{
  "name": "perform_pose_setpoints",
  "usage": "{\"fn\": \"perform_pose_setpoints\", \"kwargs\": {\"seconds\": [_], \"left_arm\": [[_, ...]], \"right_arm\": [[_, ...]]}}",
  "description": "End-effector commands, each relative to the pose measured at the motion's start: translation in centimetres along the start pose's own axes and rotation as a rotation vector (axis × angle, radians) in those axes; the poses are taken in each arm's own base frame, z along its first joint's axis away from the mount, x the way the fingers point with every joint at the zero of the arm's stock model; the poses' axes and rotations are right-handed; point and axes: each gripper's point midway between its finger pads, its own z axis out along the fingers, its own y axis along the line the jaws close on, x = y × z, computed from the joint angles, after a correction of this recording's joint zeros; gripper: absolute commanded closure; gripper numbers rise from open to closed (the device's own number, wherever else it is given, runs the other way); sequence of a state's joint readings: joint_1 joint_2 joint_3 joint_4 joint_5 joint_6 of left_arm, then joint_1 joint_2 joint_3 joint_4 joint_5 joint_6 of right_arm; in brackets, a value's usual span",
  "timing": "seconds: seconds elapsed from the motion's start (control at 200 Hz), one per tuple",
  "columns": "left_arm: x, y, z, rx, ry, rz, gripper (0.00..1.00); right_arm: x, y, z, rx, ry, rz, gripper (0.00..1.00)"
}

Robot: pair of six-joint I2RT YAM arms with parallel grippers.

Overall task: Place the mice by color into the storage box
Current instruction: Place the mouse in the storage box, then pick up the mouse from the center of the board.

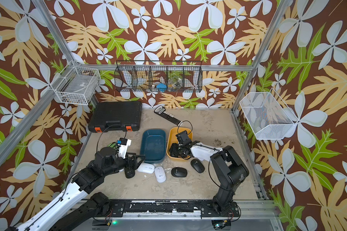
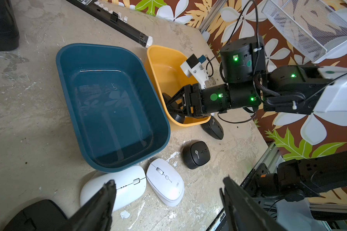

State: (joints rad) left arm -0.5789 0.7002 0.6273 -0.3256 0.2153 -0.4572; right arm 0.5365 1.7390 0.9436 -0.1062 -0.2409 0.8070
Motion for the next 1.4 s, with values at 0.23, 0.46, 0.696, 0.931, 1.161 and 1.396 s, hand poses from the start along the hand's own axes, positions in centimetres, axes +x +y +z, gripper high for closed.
{"fn": "perform_pose_setpoints", "kwargs": {"seconds": [0.23,0.46,0.696,0.931,1.161,1.396], "left_arm": [[-0.1,-0.2,-0.1,0.010,-0.006,0.002,0.14],[-0.2,-0.5,0.2,0.019,0.004,-0.003,0.14],[-0.5,-1.1,0.0,0.049,0.004,0.001,0.16],[-0.4,-1.5,0.2,0.072,0.010,-0.009,0.17],[-0.3,-1.5,0.3,0.074,0.016,-0.016,0.18],[-0.2,-1.4,0.5,0.073,0.018,-0.031,0.18]], "right_arm": [[-1.4,2.8,-1.8,-0.104,-0.050,-0.022,0.18],[-3.1,4.8,-6.6,-0.134,-0.142,-0.066,0.17],[-0.8,0.2,-13.9,-0.049,-0.239,-0.083,0.44],[7.0,-6.8,-11.6,-0.034,-0.126,0.044,1.00],[8.9,-9.7,-10.8,0.053,-0.107,0.088,1.00],[9.3,-13.5,-9.6,0.191,-0.115,0.153,1.00]]}}
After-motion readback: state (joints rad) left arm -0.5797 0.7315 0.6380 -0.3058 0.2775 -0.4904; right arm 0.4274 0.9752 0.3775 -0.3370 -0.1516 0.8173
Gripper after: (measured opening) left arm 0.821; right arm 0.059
